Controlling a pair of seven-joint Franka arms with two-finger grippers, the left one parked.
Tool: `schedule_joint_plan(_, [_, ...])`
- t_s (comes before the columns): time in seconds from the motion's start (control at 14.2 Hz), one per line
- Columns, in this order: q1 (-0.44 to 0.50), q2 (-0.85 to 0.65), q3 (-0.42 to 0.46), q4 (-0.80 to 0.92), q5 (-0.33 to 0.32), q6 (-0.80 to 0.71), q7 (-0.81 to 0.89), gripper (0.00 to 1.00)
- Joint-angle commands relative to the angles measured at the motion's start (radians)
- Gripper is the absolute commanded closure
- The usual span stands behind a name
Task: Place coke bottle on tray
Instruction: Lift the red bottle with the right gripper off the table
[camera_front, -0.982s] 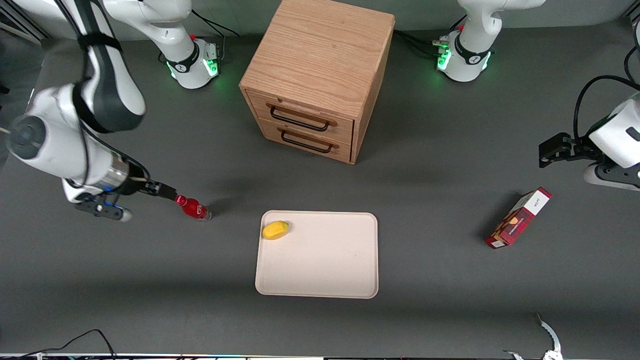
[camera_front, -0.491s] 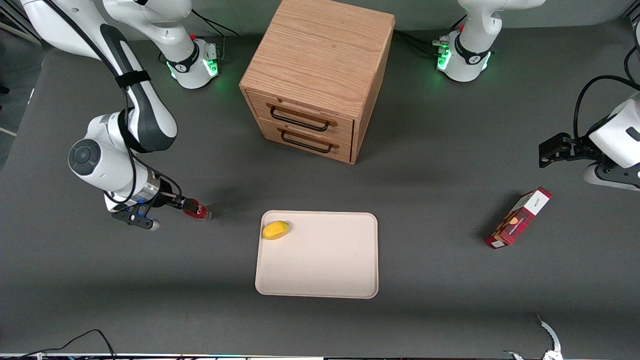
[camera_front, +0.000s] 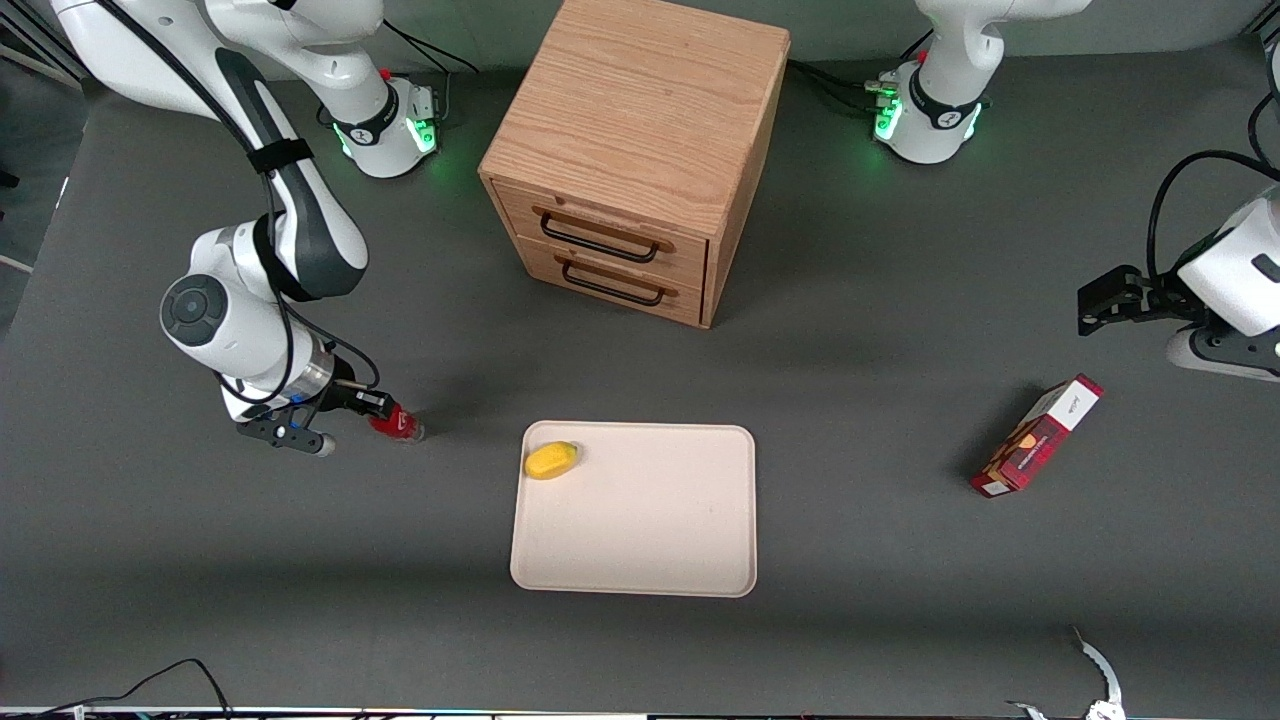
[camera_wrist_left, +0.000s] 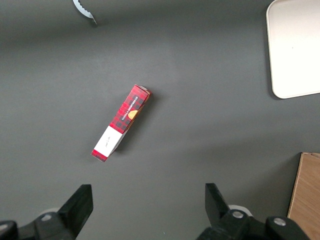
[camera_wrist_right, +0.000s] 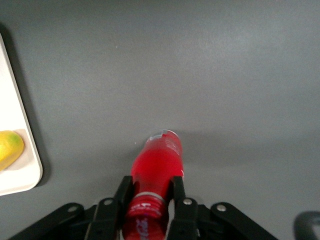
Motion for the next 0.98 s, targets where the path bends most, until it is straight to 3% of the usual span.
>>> schedule_joint_plan(0.0, [0.006,-0.061,0.004,0.018,-0.032,-0.074,0.016,1.00])
schedule_joint_plan(0.21, [0.000,-0.110,0.004,0.176,-0.032,-0.322,-0.053,1.00])
schedule_joint_plan(0.42, [-0.009,-0.107,-0.005,0.441,-0.015,-0.614,-0.184,1.00])
schedule_joint_plan(0.56, [-0.002,-0.049,-0.003,0.642,0.045,-0.766,-0.164,1.00])
schedule_joint_plan(0.7, [0.006,0.062,0.007,0.841,0.096,-0.864,-0.031,1.00])
schedule_joint_plan(0.91, [0.083,0.303,0.079,1.131,0.087,-0.866,0.269,1.00])
